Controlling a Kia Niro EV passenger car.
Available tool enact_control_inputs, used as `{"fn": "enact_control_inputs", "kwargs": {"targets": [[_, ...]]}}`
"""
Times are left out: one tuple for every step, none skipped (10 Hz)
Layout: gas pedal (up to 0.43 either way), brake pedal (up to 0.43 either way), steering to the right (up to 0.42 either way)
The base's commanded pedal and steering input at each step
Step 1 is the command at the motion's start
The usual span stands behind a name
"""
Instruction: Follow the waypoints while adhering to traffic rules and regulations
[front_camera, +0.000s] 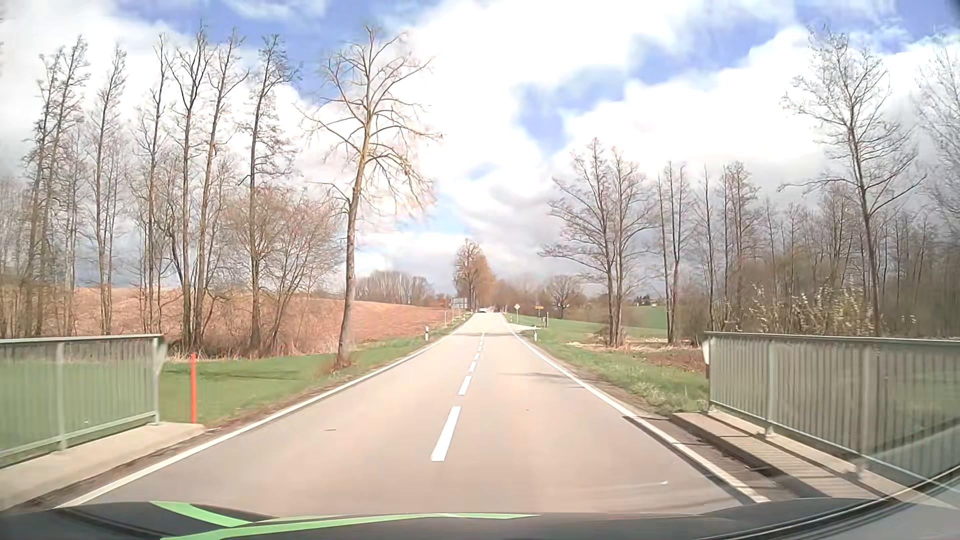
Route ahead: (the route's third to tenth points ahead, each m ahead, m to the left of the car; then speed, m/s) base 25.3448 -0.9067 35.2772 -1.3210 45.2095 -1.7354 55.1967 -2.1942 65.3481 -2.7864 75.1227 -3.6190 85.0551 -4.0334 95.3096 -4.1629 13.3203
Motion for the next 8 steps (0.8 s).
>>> {"fn": "enact_control_inputs", "kwargs": {"targets": [[0.240,0.000,0.024],[0.240,0.000,0.024],[0.240,0.000,0.024],[0.240,0.000,0.024],[0.240,0.000,0.024],[0.248,0.000,0.020],[0.260,0.000,0.010],[0.268,0.000,0.003]]}}
